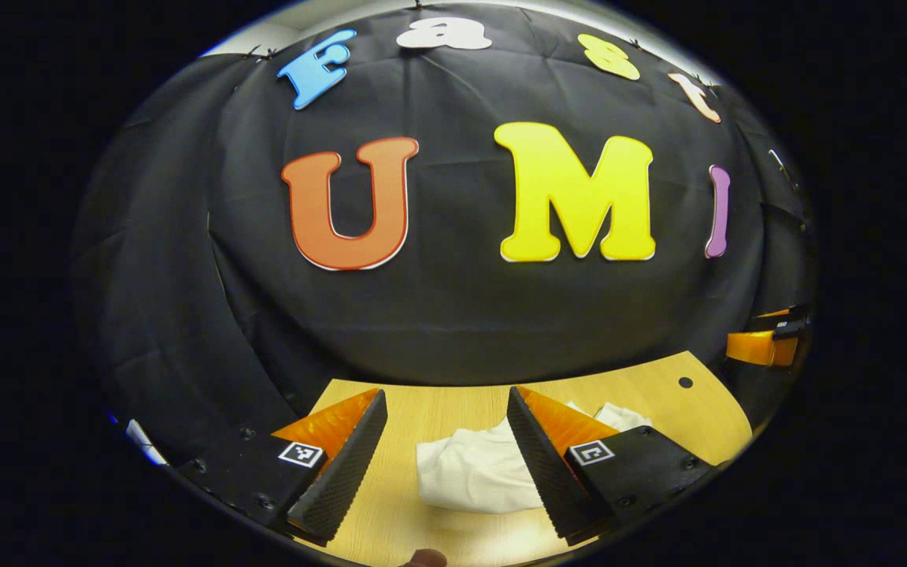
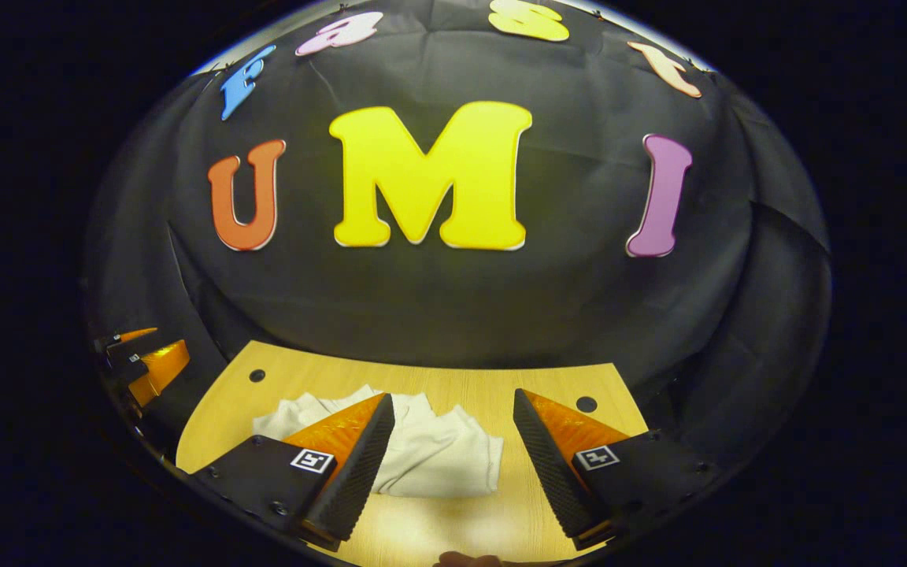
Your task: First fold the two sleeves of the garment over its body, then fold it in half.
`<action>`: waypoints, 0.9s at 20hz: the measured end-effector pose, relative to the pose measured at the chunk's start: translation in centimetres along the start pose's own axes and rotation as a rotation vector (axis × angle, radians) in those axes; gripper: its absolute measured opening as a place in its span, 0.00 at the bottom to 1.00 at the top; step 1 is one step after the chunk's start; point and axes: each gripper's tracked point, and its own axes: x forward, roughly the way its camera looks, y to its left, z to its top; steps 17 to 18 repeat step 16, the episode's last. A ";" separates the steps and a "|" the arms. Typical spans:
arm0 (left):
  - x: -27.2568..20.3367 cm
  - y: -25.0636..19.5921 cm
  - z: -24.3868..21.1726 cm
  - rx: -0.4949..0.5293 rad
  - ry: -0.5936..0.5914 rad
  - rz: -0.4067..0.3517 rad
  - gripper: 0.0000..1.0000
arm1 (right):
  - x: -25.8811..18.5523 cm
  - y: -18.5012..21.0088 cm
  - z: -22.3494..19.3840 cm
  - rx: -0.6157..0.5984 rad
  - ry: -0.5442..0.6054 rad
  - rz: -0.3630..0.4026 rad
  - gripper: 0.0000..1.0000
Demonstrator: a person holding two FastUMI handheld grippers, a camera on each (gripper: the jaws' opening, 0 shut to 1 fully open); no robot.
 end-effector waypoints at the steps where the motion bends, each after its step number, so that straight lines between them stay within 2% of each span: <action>1: -1.2 -0.2 0.7 -0.002 -0.019 -0.005 0.97 | -1.4 -0.5 -0.1 0.000 -0.037 -0.013 0.95; 4: -6.4 -0.6 2.5 -0.031 -0.070 -0.027 0.97 | -6.5 -0.1 1.7 0.004 -0.150 -0.015 0.95; 6: -9.1 -0.5 2.7 -0.033 -0.101 -0.018 0.97 | -9.4 0.4 2.0 0.000 -0.203 -0.003 0.94; 7: -10.3 -0.6 2.7 -0.035 -0.115 -0.014 0.97 | -10.4 0.0 1.8 -0.009 -0.228 -0.020 0.94; 10: -13.2 0.2 2.5 -0.009 -0.162 0.050 0.97 | -13.7 -0.2 0.7 -0.006 -0.284 -0.047 0.94; 14: -16.3 -0.3 2.0 -0.033 -0.221 0.051 0.97 | -16.0 1.0 -2.0 -0.026 -0.324 -0.038 0.93; 18: -16.9 -0.7 0.9 -0.032 -0.212 0.049 0.96 | -16.8 2.5 -3.1 -0.029 -0.324 -0.015 0.94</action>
